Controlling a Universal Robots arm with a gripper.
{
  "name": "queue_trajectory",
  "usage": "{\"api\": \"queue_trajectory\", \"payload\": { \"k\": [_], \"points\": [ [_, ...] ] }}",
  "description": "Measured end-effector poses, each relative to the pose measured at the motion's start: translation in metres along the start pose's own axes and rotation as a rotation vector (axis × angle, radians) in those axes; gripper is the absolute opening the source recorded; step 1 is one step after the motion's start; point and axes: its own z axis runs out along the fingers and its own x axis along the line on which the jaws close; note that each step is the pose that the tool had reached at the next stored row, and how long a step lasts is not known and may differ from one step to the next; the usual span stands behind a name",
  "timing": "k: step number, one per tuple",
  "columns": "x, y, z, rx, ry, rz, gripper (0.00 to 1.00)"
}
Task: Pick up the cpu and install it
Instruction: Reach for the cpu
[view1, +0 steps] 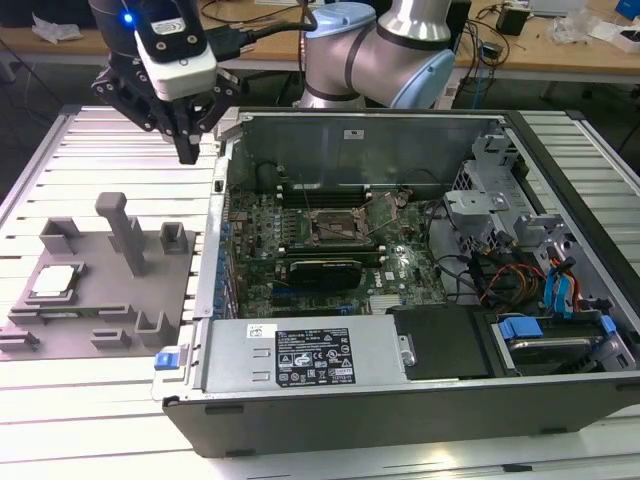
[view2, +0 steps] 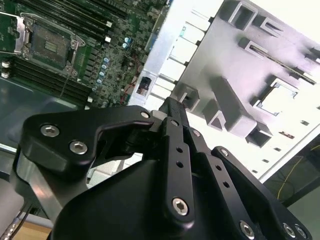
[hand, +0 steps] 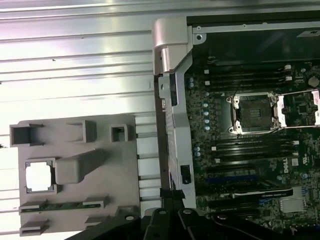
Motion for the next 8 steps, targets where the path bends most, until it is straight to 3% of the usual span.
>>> {"api": "queue_trajectory", "payload": {
  "k": [8],
  "points": [
    [0.0171,-0.0011,-0.0005,-0.0001,-0.0015,0.0,0.11]
  ]
}}
